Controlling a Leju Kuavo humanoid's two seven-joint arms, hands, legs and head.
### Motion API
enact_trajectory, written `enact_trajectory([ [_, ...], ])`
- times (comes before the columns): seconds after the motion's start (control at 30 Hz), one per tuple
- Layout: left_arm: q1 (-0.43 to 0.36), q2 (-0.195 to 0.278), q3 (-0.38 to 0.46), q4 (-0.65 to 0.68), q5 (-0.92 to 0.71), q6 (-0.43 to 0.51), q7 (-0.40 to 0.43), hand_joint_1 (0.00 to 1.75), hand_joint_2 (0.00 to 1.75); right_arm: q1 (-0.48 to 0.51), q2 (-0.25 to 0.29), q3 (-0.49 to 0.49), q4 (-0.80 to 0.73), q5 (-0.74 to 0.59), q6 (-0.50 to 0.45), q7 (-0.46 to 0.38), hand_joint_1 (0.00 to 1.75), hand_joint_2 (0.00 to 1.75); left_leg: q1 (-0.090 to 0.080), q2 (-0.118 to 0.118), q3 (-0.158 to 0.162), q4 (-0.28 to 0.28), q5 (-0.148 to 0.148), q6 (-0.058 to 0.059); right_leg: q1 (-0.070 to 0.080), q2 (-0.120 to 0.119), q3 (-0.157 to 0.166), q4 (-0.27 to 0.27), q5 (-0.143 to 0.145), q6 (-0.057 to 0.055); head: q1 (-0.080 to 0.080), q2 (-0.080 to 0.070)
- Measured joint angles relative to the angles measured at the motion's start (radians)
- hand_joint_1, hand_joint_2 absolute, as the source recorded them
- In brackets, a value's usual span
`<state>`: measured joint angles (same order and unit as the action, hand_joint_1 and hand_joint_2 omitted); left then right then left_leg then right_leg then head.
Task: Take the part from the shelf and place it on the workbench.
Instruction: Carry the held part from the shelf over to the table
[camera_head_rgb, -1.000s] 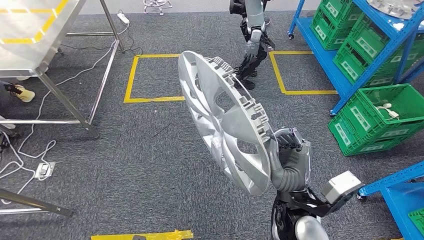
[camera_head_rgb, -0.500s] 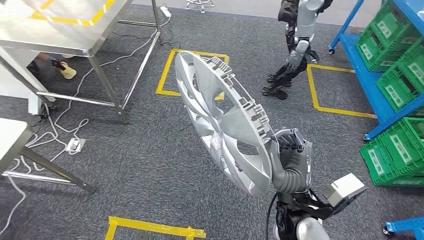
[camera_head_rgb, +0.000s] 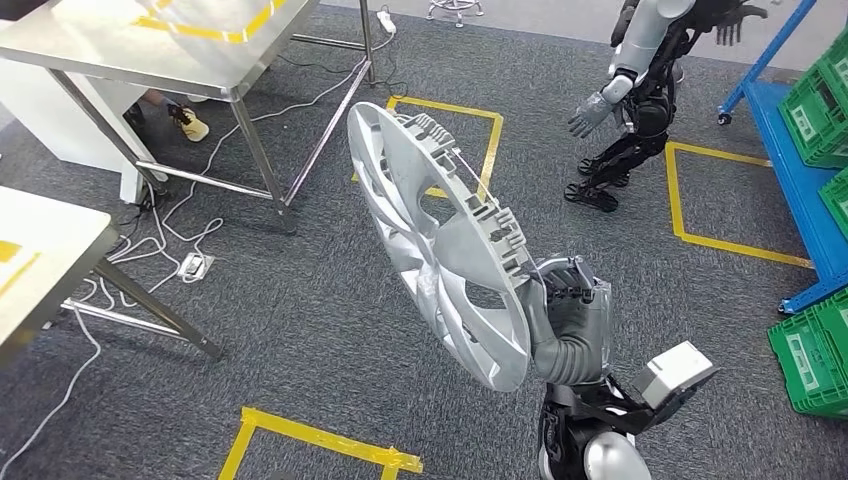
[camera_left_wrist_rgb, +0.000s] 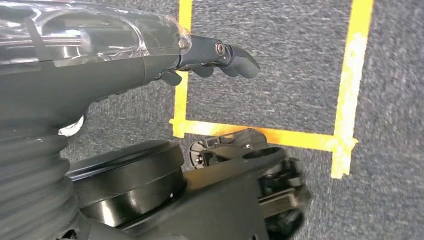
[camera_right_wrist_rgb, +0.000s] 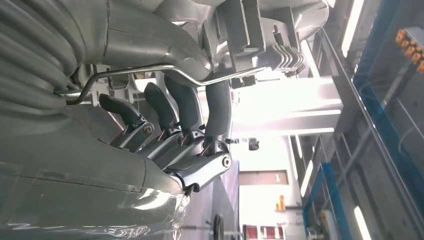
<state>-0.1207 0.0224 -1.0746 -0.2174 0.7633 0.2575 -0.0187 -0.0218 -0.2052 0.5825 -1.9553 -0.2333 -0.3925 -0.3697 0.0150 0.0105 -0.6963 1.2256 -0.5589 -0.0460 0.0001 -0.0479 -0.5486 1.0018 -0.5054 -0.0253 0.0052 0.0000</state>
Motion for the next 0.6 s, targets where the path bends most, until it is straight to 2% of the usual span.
enact_trajectory([
  [0.07, -0.001, 0.001, 0.000, 0.000, 0.000, 0.000, 0.000, 0.00, 1.75, 0.000, 0.000, 0.000, 0.000, 0.000, 0.000, 0.000, 1.75, 1.75, -0.001, 0.036, 0.069, -0.122, 0.045, -0.002, -0.001, -0.015, 0.000, 0.009, -0.008, 0.012, -0.007, 0.000],
  [0.1, -0.001, 0.002, 0.000, 0.000, 0.000, 0.000, 0.000, 0.00, 1.75, 0.000, 0.000, 0.001, 0.000, 0.000, 0.000, 0.000, 1.75, 1.75, -0.004, 0.054, 0.090, -0.162, 0.054, 0.004, 0.000, -0.020, 0.000, 0.014, -0.012, 0.018, -0.011, 0.000],
  [0.13, 0.000, 0.002, 0.000, 0.000, 0.000, 0.000, 0.000, 0.00, 1.75, 0.000, 0.000, 0.001, 0.000, 0.000, 0.000, 0.000, 1.75, 1.75, -0.008, 0.067, 0.098, -0.179, 0.052, 0.012, 0.002, -0.025, 0.000, 0.017, -0.014, 0.022, -0.012, 0.000],
  [0.17, 0.000, 0.002, 0.000, 0.000, 0.000, 0.000, -0.001, 0.00, 1.75, -0.001, 0.000, 0.002, 0.000, 0.000, 0.000, 0.000, 1.75, 1.75, -0.012, 0.069, 0.098, -0.180, 0.051, 0.021, 0.003, -0.030, 0.000, 0.018, -0.015, 0.025, -0.012, 0.000],
  [0.23, 0.001, 0.002, 0.000, 0.000, 0.000, 0.000, -0.001, 0.00, 1.75, -0.001, 0.000, 0.003, -0.001, 0.000, 0.000, 0.000, 1.75, 1.75, -0.014, 0.051, 0.096, -0.182, 0.053, 0.036, 0.000, -0.039, 0.002, 0.019, -0.018, 0.030, -0.009, 0.000],
  [0.3, 0.000, 0.002, 0.000, 0.000, 0.000, 0.000, 0.000, 0.00, 1.75, 0.000, 0.000, 0.003, -0.001, 0.000, 0.000, 0.000, 1.75, 1.75, -0.013, 0.032, 0.096, -0.184, 0.057, 0.048, -0.005, -0.020, -0.008, 0.051, -0.046, 0.039, -0.005, 0.000],
  [0.37, -0.002, 0.002, 0.000, 0.000, 0.000, 0.000, 0.000, 0.00, 1.75, 0.001, 0.000, 0.003, -0.001, 0.000, 0.000, 0.000, 1.75, 1.75, -0.012, 0.013, 0.096, -0.184, 0.059, 0.055, -0.008, 0.020, -0.051, 0.158, -0.110, 0.044, 0.005, 0.000],
  [0.4, -0.002, 0.002, 0.000, 0.000, 0.000, 0.000, 0.000, 0.00, 1.75, 0.002, 0.000, 0.004, 0.000, -0.001, 0.000, 0.000, 1.75, 1.75, -0.014, 0.002, 0.096, -0.184, 0.059, 0.059, -0.008, 0.032, -0.081, 0.227, -0.141, 0.044, 0.011, 0.000],
  [0.43, -0.002, 0.002, 0.000, 0.000, 0.000, 0.000, 0.001, 0.00, 1.75, 0.004, 0.000, 0.004, 0.000, -0.001, 0.000, 0.000, 1.75, 1.75, -0.016, -0.010, 0.097, -0.184, 0.060, 0.061, -0.008, 0.038, -0.106, 0.282, -0.157, 0.042, 0.017, 0.000],
  [0.47, -0.002, 0.002, 0.000, 0.000, 0.000, 0.000, 0.001, 0.00, 1.75, 0.005, 0.000, 0.005, 0.000, -0.001, -0.001, 0.000, 1.75, 1.75, -0.019, -0.022, 0.098, -0.184, 0.060, 0.062, -0.007, 0.042, -0.118, 0.303, -0.153, 0.038, 0.022, 0.000],
  [0.5, -0.002, 0.002, 0.000, 0.000, 0.000, 0.000, 0.002, 0.00, 1.75, 0.006, 0.000, 0.006, 0.000, -0.002, -0.002, 0.000, 1.75, 1.75, -0.022, -0.035, 0.099, -0.184, 0.060, 0.063, -0.006, 0.045, -0.115, 0.290, -0.130, 0.031, 0.028, 0.000],
  [0.53, -0.002, 0.002, 0.000, 0.000, 0.000, 0.000, 0.003, 0.00, 1.75, 0.007, 0.000, 0.007, 0.000, -0.002, -0.002, 0.000, 1.75, 1.75, -0.024, -0.048, 0.101, -0.184, 0.060, 0.063, -0.004, 0.052, -0.096, 0.240, -0.092, 0.022, 0.031, 0.000],
  [0.6, -0.003, 0.001, 0.000, 0.000, -0.001, 0.000, 0.005, 0.00, 1.75, 0.007, 0.000, 0.007, -0.001, -0.003, -0.004, 0.000, 1.75, 1.75, -0.025, -0.070, 0.102, -0.183, 0.061, 0.062, 0.001, 0.082, -0.044, 0.111, -0.023, 0.005, 0.034, 0.000],
])
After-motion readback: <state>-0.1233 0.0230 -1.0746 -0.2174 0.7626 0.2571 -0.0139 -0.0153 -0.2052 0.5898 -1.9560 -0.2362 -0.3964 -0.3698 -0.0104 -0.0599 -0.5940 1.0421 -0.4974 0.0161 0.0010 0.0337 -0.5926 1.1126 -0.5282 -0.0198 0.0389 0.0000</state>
